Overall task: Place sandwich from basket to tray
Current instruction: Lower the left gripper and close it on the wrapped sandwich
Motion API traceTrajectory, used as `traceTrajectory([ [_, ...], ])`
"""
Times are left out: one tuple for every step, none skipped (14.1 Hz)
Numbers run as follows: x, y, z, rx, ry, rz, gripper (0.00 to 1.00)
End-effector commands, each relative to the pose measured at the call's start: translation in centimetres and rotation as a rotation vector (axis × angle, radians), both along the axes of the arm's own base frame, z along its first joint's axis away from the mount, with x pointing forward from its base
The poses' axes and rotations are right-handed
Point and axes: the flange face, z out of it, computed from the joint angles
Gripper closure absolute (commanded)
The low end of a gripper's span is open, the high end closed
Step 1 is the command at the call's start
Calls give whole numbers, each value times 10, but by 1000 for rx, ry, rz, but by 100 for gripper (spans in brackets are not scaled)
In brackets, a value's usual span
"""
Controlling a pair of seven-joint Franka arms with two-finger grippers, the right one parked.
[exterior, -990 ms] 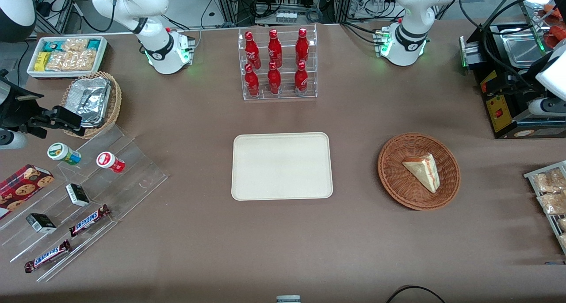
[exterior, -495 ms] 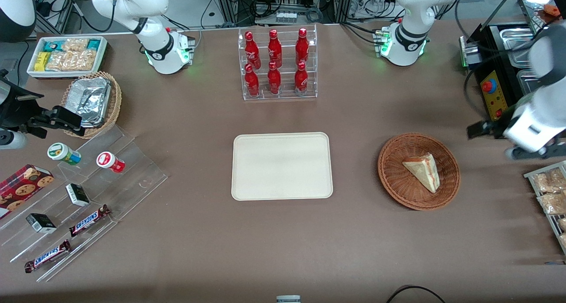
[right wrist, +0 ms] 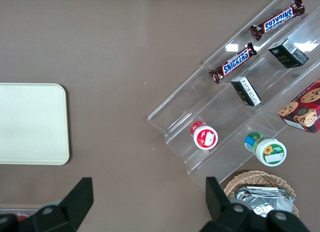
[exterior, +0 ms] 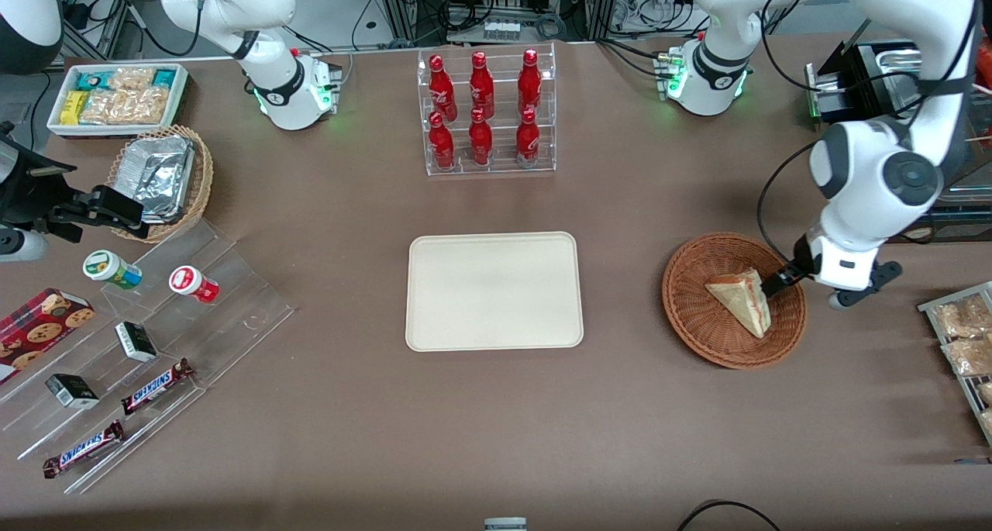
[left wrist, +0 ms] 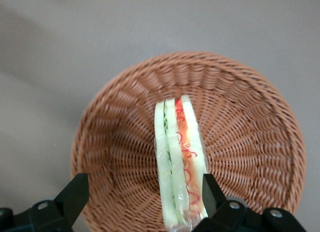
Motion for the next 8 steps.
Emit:
traceTrajectory([
  [1, -17, -15, -11, -18, 101, 0],
  [-3, -27, -22, -13, -16, 97, 0],
  [-4, -30, -27, -17, -24, 107, 0],
  [-4, -37, -29, -20, -24, 113, 0],
  [-6, -47, -33, -20, -16, 98, 0],
  [-7, -50, -38, -19, -9, 90, 0],
  [-8, -50, -42, -18, -1, 89, 2],
  [-8, -51, -43, -17, 0, 85, 22],
])
